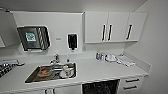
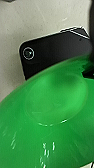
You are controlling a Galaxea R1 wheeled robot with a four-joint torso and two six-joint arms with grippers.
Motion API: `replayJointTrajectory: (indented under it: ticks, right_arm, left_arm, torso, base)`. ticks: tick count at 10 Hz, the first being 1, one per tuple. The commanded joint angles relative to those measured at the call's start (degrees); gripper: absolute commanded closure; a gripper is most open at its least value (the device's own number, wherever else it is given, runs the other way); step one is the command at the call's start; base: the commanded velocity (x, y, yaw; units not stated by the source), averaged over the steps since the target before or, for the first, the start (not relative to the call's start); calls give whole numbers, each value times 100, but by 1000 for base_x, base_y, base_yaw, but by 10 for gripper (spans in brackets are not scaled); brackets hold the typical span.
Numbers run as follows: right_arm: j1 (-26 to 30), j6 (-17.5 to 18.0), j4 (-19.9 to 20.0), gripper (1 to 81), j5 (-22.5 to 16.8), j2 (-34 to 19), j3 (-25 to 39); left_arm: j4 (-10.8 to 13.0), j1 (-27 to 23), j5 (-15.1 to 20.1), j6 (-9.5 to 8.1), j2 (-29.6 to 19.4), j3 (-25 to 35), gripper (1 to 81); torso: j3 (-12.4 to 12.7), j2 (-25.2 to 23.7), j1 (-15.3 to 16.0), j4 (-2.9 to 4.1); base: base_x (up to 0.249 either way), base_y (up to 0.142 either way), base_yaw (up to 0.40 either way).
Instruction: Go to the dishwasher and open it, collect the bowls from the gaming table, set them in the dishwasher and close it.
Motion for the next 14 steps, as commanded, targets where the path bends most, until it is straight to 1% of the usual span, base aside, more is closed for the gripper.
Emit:
replayJointTrajectory:
  ticks: [1,2,3,4,5,7,8,9,11,13,14]
  right_arm:
    - [397,29,21,811,-394,-889,1137]
    - [450,38,21,811,-402,-1186,1399]
    - [529,47,21,811,-402,-1370,1531]
    - [599,73,38,811,-411,-1625,1690]
    - [678,126,83,811,-411,-1794,1823]
    - [793,126,214,811,-420,-2145,2181]
    - [845,126,275,811,-420,-2259,2314]
    - [889,126,311,811,-420,-2313,2394]
    - [968,126,364,811,-429,-2436,2508]
    - [1013,126,407,811,-429,-2584,2718]
    - [1056,126,425,811,-429,-2629,2807]
  left_arm:
    - [-18,-373,88,6,-800,939,811]
    - [-26,-391,35,6,-1001,1201,811]
    - [-26,-400,-26,-11,-1184,1420,811]
    - [-26,-426,-35,-12,-1421,1684,811]
    - [-44,-452,-36,-20,-1573,1844,811]
    - [-131,-522,-141,-20,-1887,2185,811]
    - [-210,-584,-141,-20,-2072,2422,811]
    - [-255,-680,-141,-20,-2276,2671,811]
    - [-395,-935,-132,-20,-2908,3433,811]
    - [-544,-1277,-89,-20,-3425,3943,811]
    - [-615,-1461,-71,-20,-3586,4103,811]
  torso:
    - [0,0,0,0]
    - [0,0,0,0]
    - [0,0,0,0]
    - [-283,0,0,0]
    - [-379,0,0,0]
    - [-670,-2,-1,0]
    - [-727,-2,-1,0]
    - [-557,0,-1,0]
    - [-666,5,2,0]
    - [-664,5,5,0]
    - [-666,5,5,0]
  base:
    - [0,0,0]
    - [0,0,0]
    - [0,0,0]
    - [0,0,0]
    - [0,0,0]
    - [0,0,0]
    - [0,0,0]
    - [0,0,0]
    - [0,0,0]
    - [0,0,0]
    - [0,0,0]
